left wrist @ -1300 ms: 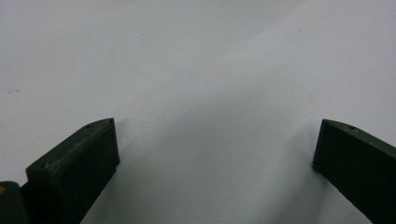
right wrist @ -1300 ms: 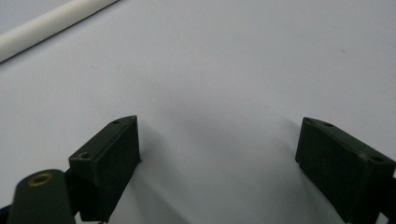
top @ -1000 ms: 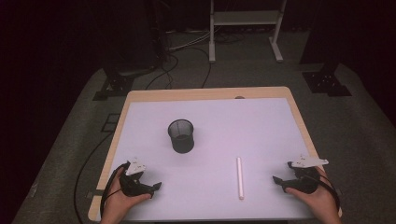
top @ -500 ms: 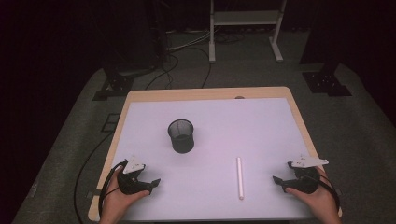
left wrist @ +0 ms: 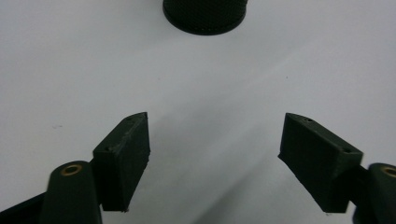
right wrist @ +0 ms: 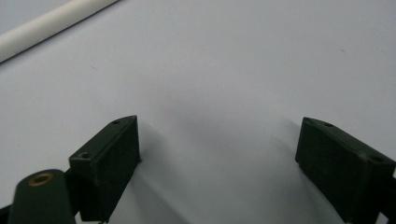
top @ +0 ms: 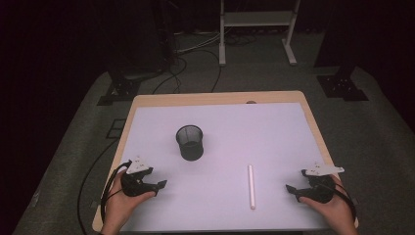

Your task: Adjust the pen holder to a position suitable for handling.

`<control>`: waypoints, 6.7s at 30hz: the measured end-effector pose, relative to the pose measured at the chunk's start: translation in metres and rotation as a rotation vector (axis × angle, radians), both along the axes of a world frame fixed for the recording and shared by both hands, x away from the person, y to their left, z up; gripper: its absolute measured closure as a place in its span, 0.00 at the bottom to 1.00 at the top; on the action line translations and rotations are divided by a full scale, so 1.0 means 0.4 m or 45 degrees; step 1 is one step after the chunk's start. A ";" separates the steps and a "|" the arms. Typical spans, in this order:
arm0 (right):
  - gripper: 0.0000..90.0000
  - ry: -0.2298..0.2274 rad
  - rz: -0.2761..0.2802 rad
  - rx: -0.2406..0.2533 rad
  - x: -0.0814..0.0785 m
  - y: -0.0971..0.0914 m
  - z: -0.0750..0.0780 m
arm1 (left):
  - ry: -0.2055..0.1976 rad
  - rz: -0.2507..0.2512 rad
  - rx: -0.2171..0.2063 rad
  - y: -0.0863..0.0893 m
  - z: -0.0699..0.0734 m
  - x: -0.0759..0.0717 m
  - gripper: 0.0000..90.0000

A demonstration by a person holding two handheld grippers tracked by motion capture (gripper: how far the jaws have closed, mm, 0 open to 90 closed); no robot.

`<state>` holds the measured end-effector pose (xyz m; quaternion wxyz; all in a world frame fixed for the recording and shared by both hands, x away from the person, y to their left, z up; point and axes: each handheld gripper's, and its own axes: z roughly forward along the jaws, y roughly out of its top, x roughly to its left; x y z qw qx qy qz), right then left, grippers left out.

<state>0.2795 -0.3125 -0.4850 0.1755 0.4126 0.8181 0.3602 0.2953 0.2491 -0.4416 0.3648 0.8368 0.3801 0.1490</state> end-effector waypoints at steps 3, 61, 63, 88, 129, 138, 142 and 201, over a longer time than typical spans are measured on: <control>0.14 0.000 0.000 0.000 0.000 0.000 0.000 | -0.002 0.000 -0.008 -0.006 0.018 0.009 0.32; 0.14 0.000 0.000 0.001 0.000 0.000 0.000 | 0.010 0.000 0.002 -0.106 0.223 0.262 0.64; 0.14 0.001 0.002 -0.001 0.000 -0.001 0.000 | 0.015 -0.002 0.012 -0.114 0.222 0.277 0.64; 0.14 0.002 0.000 0.002 0.000 0.000 0.000 | 0.073 0.001 0.146 -0.197 0.161 0.376 0.67; 0.14 0.002 0.000 0.002 0.000 0.000 0.000 | 0.202 -0.036 0.166 -0.235 0.125 0.398 0.93; 0.14 0.002 0.000 0.002 0.000 -0.001 0.000 | 0.194 -0.050 0.196 -0.244 0.134 0.389 0.93; 0.14 0.002 0.000 0.002 0.000 -0.001 0.000 | 0.194 -0.070 0.180 -0.247 0.145 0.380 0.93; 0.14 0.003 -0.001 0.002 0.000 0.000 0.000 | 0.258 -0.406 0.196 -0.487 0.120 0.271 0.93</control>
